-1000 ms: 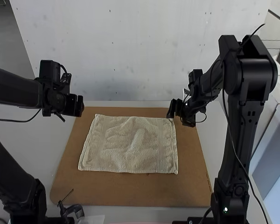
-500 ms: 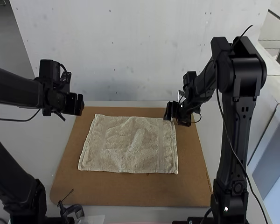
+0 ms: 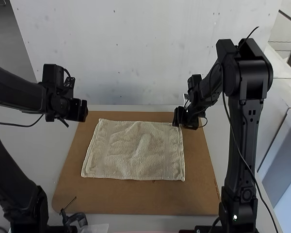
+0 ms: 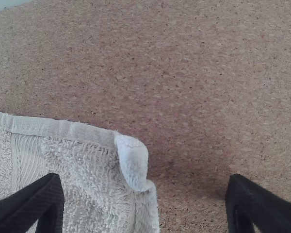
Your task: Fold the towel.
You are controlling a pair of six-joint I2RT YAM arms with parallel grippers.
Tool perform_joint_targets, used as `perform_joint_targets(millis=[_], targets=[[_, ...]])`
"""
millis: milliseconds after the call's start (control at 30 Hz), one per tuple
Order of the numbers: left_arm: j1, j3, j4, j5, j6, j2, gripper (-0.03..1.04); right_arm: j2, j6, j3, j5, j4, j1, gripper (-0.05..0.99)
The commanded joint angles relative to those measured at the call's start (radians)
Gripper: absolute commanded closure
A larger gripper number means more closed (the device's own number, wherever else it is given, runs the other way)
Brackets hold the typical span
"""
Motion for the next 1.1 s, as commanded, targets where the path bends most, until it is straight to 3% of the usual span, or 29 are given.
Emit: perform_joint_targets(millis=[0, 100, 233, 500, 733, 867, 1033, 1067], targets=[[0.003, 0.001, 0.008, 0.017, 0.011, -0.001, 0.1, 0.016, -0.012, 0.029, 0.021, 0.006, 0.014, 0.33], [0.003, -0.001, 0.008, 0.017, 0.011, 0.0, 0.1, 0.016, -0.012, 0.021, 0.021, 0.027, 0.014, 0.48], [0.005, -0.001, 0.008, 0.017, 0.011, 0.004, 0.1, 0.016, -0.012, 0.017, 0.018, 0.037, 0.014, 0.54], [0.009, -0.001, 0.017, 0.019, 0.013, 0.016, 0.1, 0.038, -0.015, 0.024, -0.002, 0.043, 0.035, 0.54], [0.012, -0.001, 0.018, 0.019, 0.019, 0.027, 0.1, 0.107, -0.017, 0.073, 0.007, -0.032, 0.06, 0.54], [0.016, -0.001, 0.021, 0.02, 0.021, 0.037, 0.1, 0.112, -0.028, 0.073, 0.03, -0.023, 0.063, 0.75], [0.019, -0.001, 0.029, 0.02, 0.022, 0.043, 0.1, 0.113, -0.041, 0.073, 0.042, -0.023, 0.063, 0.76], [0.019, -0.001, 0.032, 0.02, 0.024, 0.045, 0.1, 0.113, -0.041, 0.072, 0.044, -0.023, 0.063, 0.82]])
